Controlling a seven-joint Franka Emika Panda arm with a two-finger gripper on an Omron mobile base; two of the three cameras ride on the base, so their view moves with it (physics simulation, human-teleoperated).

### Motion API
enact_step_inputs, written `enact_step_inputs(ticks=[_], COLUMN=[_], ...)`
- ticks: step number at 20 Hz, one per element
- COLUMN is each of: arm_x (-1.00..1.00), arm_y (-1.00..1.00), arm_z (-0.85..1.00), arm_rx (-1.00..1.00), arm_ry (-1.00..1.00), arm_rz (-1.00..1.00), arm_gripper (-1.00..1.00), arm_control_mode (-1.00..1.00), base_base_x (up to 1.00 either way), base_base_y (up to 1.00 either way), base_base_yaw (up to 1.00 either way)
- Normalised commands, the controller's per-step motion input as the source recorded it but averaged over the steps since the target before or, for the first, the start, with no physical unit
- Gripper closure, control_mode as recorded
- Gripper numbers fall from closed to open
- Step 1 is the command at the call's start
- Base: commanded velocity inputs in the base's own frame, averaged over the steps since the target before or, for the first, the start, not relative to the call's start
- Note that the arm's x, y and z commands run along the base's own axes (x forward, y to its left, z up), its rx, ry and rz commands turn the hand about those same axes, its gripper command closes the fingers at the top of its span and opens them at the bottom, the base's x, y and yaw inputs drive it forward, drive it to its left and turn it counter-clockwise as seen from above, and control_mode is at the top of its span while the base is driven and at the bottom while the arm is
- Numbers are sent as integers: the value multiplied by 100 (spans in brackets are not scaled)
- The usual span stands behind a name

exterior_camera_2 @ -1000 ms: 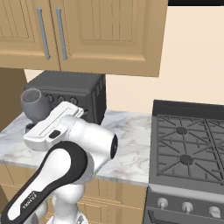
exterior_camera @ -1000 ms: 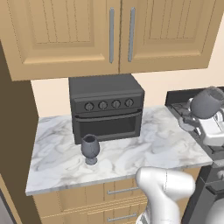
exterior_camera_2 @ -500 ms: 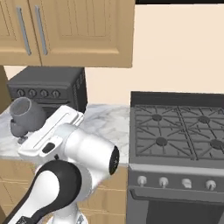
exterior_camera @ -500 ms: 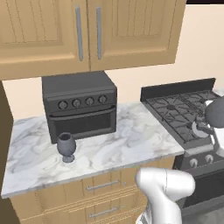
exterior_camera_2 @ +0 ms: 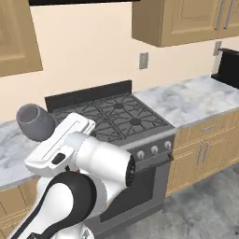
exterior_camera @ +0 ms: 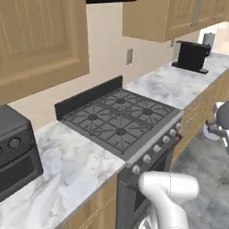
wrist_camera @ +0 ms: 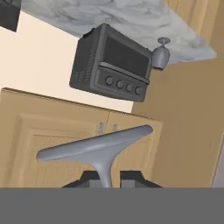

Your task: Retrieve the wine glasses from the counter and place one next to each plate.

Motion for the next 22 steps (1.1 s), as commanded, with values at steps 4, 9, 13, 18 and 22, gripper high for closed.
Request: enact_step_inputs(ticks=[4, 9, 13, 18, 22], arm_x=[0, 0, 0, 0, 0], arm_y=[0, 0, 0, 0, 0], arm_z=[0, 0, 0, 0, 0], arm_rx=[0, 0, 0, 0, 0], arm_ry=[0, 0, 0, 0, 0], arm_rz=[0, 0, 0, 0, 0], arm_gripper=[100, 100, 100, 100, 100], arm_control_mode=[100, 100, 100, 100, 100], base_base_x=[0, 0, 0, 0, 0], base_base_y=[-24, 0, -1, -9, -28], base_base_yaw=[-93, -99, -95, -90, -77])
